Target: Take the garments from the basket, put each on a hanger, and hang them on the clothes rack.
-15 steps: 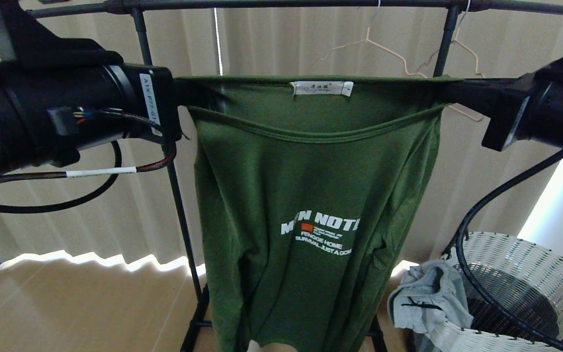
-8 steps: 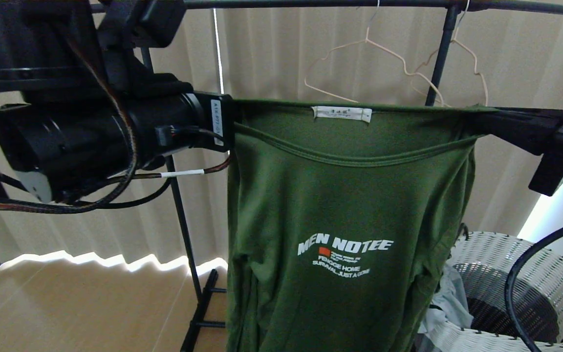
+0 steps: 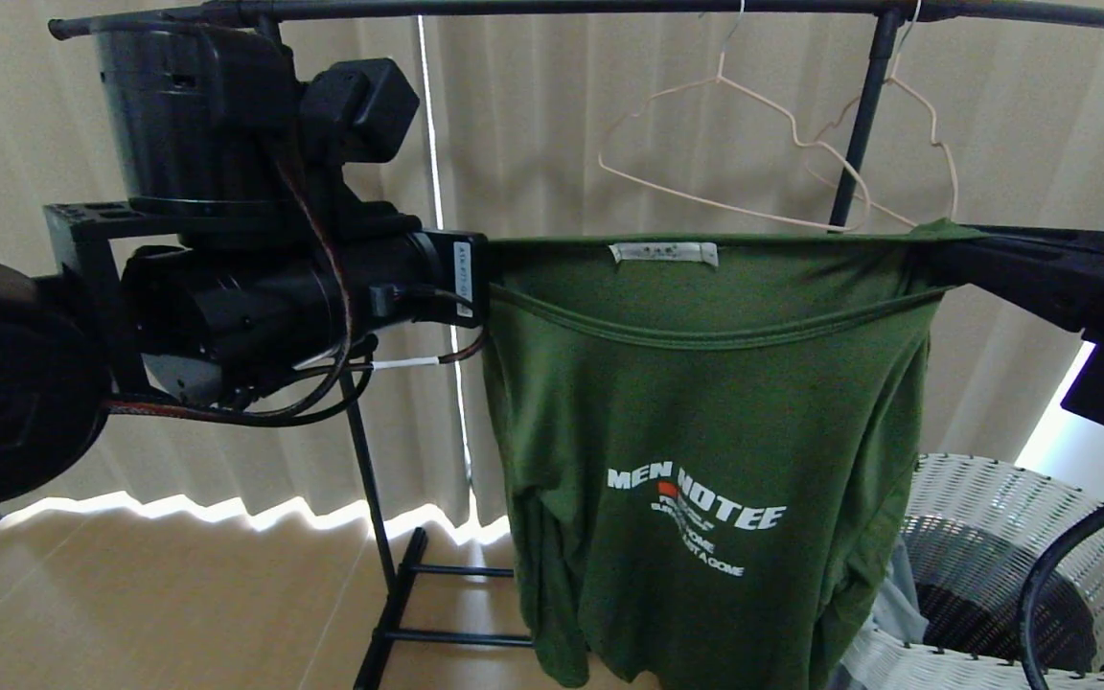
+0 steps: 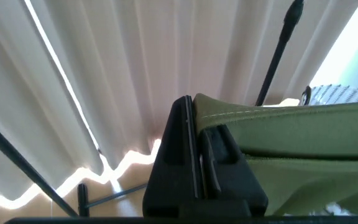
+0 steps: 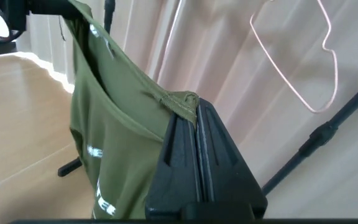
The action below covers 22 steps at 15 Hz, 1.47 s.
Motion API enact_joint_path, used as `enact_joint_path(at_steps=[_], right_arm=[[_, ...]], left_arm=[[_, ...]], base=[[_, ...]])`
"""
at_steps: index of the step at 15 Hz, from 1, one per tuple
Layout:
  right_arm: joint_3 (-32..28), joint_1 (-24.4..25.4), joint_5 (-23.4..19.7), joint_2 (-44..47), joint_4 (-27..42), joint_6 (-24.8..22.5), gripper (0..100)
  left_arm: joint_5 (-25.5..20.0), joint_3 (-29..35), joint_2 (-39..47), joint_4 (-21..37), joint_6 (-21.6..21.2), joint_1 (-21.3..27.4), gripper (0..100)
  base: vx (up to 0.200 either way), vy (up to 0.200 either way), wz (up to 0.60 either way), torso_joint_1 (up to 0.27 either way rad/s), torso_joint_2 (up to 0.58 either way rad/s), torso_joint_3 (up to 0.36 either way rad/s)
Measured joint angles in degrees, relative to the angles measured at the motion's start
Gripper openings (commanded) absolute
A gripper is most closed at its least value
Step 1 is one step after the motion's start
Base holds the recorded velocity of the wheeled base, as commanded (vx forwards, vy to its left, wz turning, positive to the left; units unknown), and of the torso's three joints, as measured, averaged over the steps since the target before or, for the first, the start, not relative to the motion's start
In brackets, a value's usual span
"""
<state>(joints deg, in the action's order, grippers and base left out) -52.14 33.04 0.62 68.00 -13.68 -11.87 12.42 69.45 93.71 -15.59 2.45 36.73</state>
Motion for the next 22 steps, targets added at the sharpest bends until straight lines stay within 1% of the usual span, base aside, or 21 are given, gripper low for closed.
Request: enact_joint_path(at_steps=[2,4,7,9,11,14,17,22], right_arm=[[-0.2,-0.4,0.1,0.9,-0.5,0.0,0],[-0.5,-2.3,0.1,3.0,-2.5,0.1,0],[-0.6,-3.9,0.1,6.3,-7.2,0.2,0],[-0.9,-5.0,0.0,8.7,-9.1,0.3,0],[-1.6,-6.0,-0.1,10.6,-9.9,0.4,0],[-3.7,-6.6,-0.2,14.1,-12.2,0.5,0],[-6.3,-6.7,-0.3,17.7,-14.3,0.5,0],[-8.2,-6.6,-0.3,21.7,-16.7,0.5,0]], left_arm=[[0.0,-0.6,-0.4,0.3,0.0,-0.1,0],[0.0,-1.8,-2.3,1.2,0.0,-0.1,0],[-0.1,-3.7,-6.2,5.3,-0.1,0.1,0],[-0.2,-5.3,-9.6,7.7,-0.1,1.0,0],[-0.2,-6.9,-12.5,8.7,0.0,2.8,0],[-0.2,-9.5,-16.8,10.6,1.2,8.9,0],[-0.2,-10.2,-20.0,12.0,1.5,12.7,0],[-0.2,-10.8,-22.8,13.1,1.7,14.1,0]], base=[[0.0,0.0,0.0,0.0,0.0,0.0],[0.0,0.0,0.0,0.0,0.0,0.0],[0.0,0.0,0.0,0.0,0.0,0.0],[0.0,0.0,0.0,0.0,0.0,0.0],[0.0,0.0,0.0,0.0,0.0,0.0],[0.0,0.0,0.0,0.0,0.0,0.0],[0.0,0.0,0.0,0.0,0.0,0.0],[0.0,0.0,0.0,0.0,0.0,0.0]])
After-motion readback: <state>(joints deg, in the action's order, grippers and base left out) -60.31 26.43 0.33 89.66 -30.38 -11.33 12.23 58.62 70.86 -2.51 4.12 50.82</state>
